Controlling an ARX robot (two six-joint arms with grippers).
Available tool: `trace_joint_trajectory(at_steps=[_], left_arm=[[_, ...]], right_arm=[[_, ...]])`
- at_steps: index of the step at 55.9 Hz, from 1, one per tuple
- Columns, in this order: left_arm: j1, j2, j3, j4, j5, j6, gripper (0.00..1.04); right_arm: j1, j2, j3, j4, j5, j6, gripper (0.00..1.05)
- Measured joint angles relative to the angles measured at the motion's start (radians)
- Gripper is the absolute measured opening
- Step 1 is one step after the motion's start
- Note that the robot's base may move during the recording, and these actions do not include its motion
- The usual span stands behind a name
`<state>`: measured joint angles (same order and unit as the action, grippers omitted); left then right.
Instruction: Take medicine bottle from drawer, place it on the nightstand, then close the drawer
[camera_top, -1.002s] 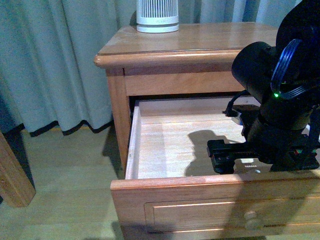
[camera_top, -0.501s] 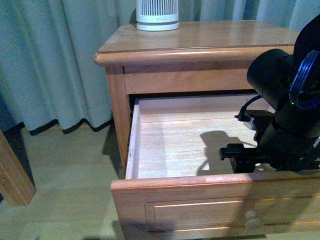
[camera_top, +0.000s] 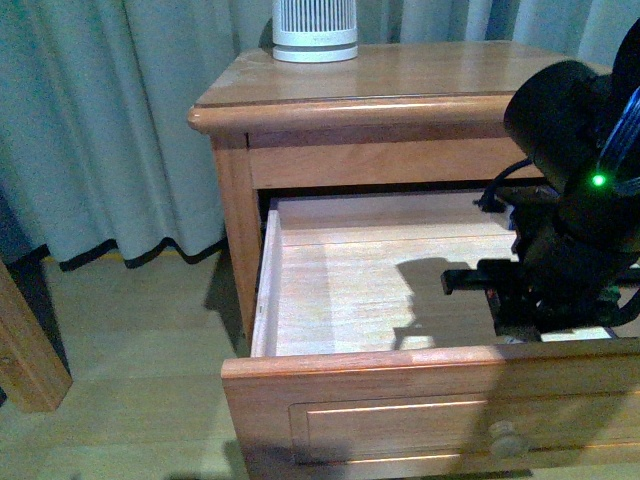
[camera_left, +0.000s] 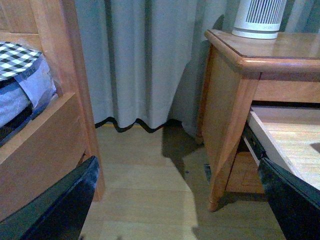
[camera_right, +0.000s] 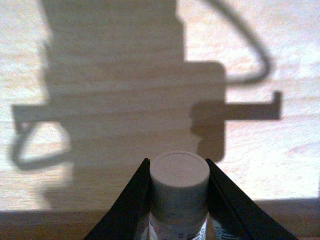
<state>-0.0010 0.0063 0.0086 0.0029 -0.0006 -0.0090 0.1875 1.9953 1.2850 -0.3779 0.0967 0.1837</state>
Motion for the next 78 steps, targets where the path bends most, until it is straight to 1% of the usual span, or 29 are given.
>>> trace_joint_trajectory(at_steps=[11,16,19,22,26,34,39,42,49,53,56,64,78], left_arm=[[0.0,0.0,0.0,0.0,0.0,0.0,0.98],[0.0,0.0,0.0,0.0,0.0,0.0,0.98],[0.0,0.0,0.0,0.0,0.0,0.0,0.98],[0.0,0.0,0.0,0.0,0.0,0.0,0.98],[0.0,0.0,0.0,0.0,0.0,0.0,0.98],[0.0,0.0,0.0,0.0,0.0,0.0,0.98],[0.0,0.0,0.0,0.0,0.0,0.0,0.98],[0.0,0.0,0.0,0.0,0.0,0.0,0.98],[0.0,0.0,0.0,0.0,0.0,0.0,0.98],[0.0,0.0,0.0,0.0,0.0,0.0,0.98],[0.0,0.0,0.0,0.0,0.0,0.0,0.98],[0.0,0.0,0.0,0.0,0.0,0.0,0.98],[0.0,0.0,0.0,0.0,0.0,0.0,0.98]], right_arm=[[0.032,-0.205,-0.016,0.023,-0.014,-0.069,0.28],[0.047,-0.26,0.008,0.023,-0.009,-0.1,0.28],[0.051,-0.278,0.04,0.034,0.014,-0.124,0.28],[0.049,-0.285,0.093,0.099,0.073,-0.182,0.28],[0.034,-0.265,0.198,0.151,0.117,-0.245,0.28],[0.011,-0.179,0.348,0.201,0.151,-0.317,0.28],[0.002,-0.086,0.437,0.264,0.167,-0.375,0.28],[-0.001,-0.034,0.471,0.32,0.182,-0.415,0.28],[0.003,0.069,0.502,0.542,0.188,-0.499,0.28],[0.01,0.105,0.511,0.631,0.189,-0.51,0.28],[0.017,0.122,0.516,0.666,0.198,-0.509,0.28],[0.034,0.165,0.526,0.686,0.214,-0.464,0.28],[0.044,0.256,0.539,0.692,0.216,-0.327,0.28]])
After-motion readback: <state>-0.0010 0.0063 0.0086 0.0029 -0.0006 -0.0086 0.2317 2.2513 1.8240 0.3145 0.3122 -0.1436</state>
